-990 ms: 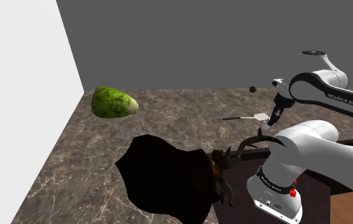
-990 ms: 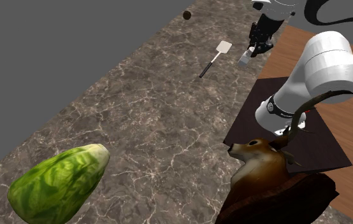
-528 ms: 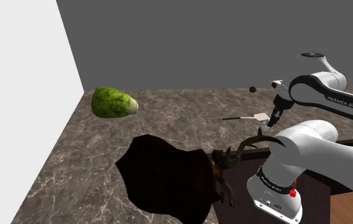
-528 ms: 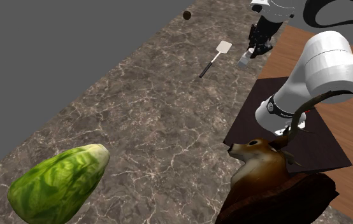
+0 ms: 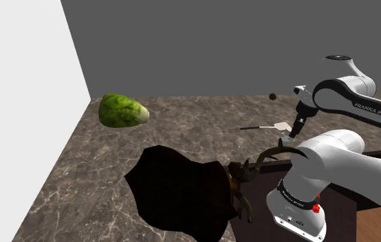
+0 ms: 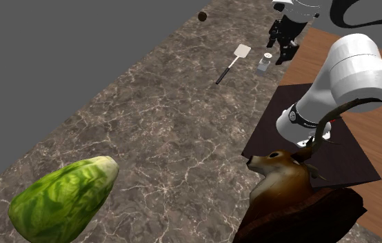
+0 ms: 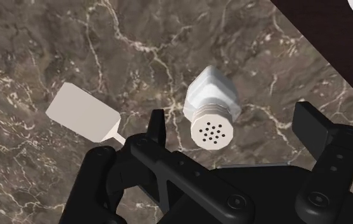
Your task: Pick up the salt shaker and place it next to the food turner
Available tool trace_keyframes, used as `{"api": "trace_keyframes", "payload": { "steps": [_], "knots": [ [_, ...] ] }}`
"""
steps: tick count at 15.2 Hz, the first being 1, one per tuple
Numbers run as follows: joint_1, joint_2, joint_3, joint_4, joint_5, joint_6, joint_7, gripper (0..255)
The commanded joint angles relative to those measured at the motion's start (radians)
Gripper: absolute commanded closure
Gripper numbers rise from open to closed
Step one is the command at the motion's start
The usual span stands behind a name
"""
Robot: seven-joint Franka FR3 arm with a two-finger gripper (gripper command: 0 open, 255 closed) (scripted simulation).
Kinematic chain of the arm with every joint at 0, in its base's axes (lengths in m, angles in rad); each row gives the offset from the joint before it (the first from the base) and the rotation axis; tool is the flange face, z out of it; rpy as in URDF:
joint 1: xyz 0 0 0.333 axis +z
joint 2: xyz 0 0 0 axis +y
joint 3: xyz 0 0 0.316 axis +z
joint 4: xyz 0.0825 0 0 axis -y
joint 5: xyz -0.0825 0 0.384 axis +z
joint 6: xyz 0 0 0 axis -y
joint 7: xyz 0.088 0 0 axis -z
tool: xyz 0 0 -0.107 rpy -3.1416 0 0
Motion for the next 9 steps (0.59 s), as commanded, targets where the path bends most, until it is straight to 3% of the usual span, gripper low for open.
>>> {"api": "trace_keyframes", "payload": {
  "steps": [1, 3, 9],
  "knots": [
    [0.026, -0.012, 0.053, 0.041, 0.054, -0.05, 0.002, 0],
    [0.052, -0.016, 0.107, 0.092, 0.107, -0.101, 0.004, 0],
    [0.052, -0.016, 0.107, 0.092, 0.107, -0.101, 0.004, 0]
  ]
}}
